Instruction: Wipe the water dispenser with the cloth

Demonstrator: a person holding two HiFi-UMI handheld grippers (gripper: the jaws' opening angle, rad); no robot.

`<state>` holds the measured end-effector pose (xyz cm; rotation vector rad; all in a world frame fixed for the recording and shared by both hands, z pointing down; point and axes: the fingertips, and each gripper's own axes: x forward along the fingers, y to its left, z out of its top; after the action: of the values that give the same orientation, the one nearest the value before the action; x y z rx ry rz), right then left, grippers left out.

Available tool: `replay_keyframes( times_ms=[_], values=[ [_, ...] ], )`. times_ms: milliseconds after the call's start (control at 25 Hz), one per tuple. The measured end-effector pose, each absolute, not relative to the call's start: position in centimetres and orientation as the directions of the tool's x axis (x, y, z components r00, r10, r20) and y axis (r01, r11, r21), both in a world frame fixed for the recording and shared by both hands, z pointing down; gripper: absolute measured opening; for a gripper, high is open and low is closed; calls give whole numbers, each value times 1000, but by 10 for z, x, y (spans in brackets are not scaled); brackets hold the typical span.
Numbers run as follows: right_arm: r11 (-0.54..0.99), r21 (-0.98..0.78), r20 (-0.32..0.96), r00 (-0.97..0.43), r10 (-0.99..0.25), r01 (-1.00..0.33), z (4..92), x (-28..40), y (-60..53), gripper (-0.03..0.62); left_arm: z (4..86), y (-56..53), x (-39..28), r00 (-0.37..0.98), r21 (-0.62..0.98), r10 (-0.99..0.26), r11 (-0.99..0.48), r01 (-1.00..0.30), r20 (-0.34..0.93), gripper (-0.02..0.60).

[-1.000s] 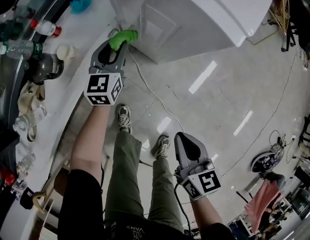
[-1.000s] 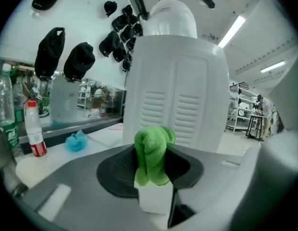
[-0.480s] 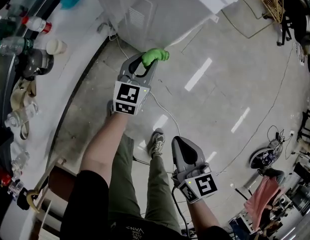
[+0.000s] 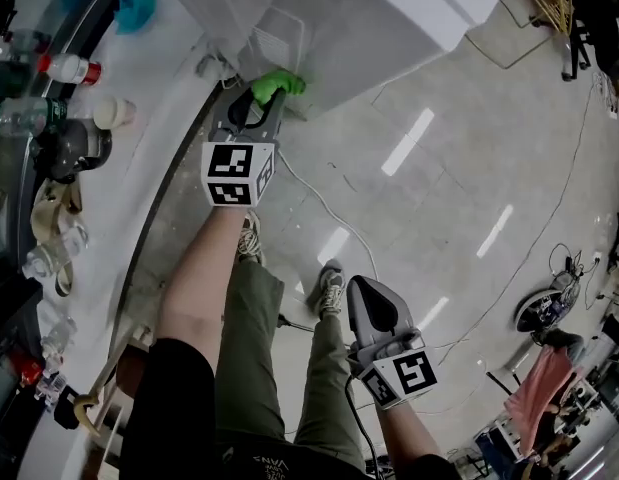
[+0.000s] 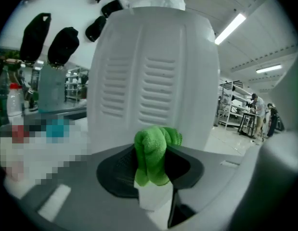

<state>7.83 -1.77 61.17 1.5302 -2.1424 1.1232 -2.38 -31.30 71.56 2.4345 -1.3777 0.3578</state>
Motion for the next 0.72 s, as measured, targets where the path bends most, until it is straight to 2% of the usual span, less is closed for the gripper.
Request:
replay_keyframes(
  times_ms=[320, 720],
  values=[
    [126, -432, 612, -393, -686, -893, 615, 52, -56, 6, 714, -384, -120, 338, 86, -856, -332, -939, 391, 135],
    [178, -450, 572, -436, -695, -875, 599, 12, -89, 6, 707, -403, -167, 279, 78, -867, -271, -959, 413, 135]
  ],
)
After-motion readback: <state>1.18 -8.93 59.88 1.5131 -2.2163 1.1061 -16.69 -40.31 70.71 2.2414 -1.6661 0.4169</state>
